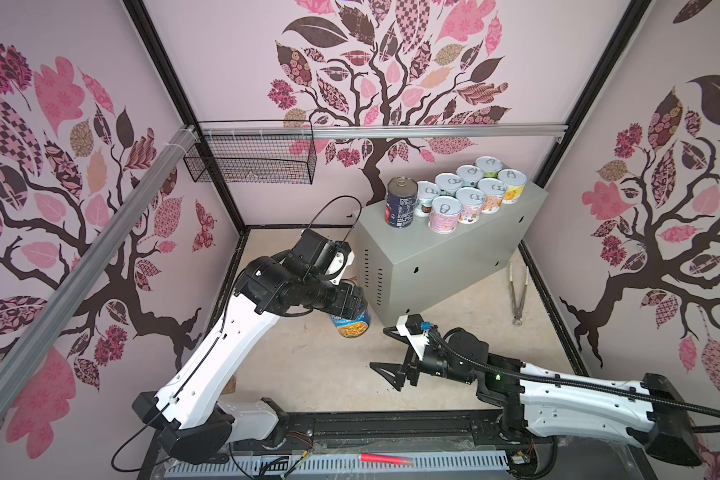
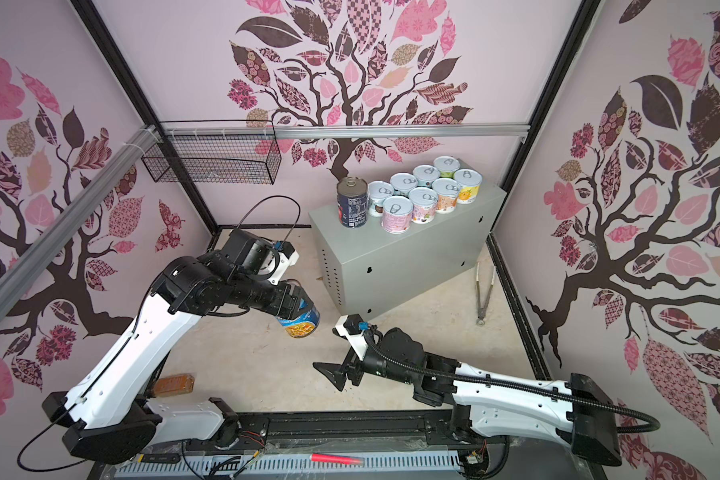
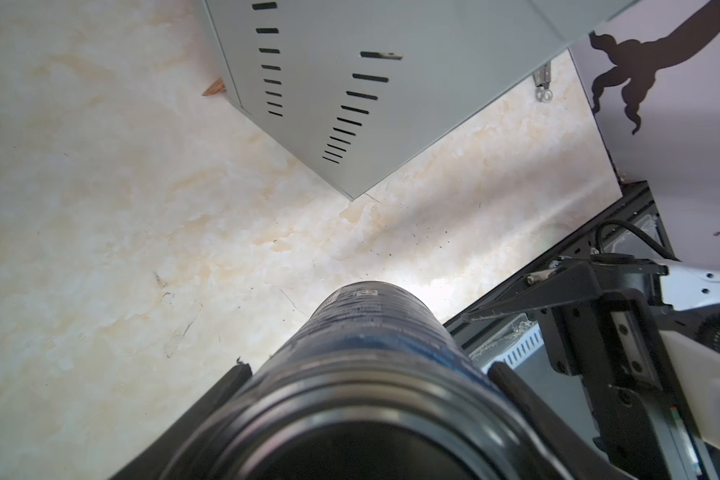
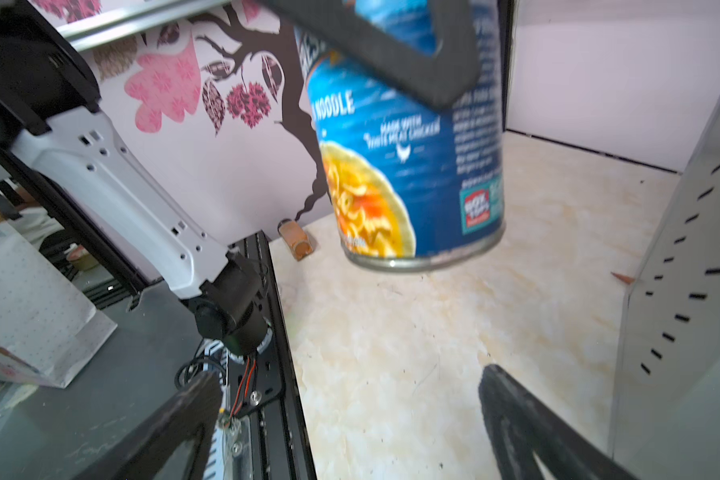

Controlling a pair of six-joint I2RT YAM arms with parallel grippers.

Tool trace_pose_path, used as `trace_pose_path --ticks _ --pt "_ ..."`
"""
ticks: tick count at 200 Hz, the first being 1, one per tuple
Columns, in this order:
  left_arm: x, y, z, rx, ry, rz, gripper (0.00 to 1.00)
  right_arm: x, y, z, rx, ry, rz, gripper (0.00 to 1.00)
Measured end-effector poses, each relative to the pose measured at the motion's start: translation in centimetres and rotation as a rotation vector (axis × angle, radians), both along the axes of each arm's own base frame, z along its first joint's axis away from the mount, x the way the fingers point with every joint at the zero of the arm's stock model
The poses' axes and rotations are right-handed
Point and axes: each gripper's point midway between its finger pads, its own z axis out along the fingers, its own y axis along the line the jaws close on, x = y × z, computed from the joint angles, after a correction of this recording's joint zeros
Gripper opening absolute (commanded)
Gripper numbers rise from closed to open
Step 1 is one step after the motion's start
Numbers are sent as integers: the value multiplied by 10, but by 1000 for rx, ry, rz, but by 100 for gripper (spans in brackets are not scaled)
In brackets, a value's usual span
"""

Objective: Place and organize the canned foods onto the counter
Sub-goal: 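Lift the Progresso can with the left gripper toward the right gripper, then grasp the Progresso can with the right gripper while the left gripper holds it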

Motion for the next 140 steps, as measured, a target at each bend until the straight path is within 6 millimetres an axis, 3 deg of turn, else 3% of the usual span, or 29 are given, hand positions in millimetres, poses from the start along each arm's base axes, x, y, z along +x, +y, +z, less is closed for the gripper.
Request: trace_pose_path --ticks 21,140 --pt "-3 -4 3 -22 8 -11 28 7 3 15 46 -22 -2 100" --pt "-17 -26 21 -81 11 -90 26 38 27 53 111 -83 -10 100"
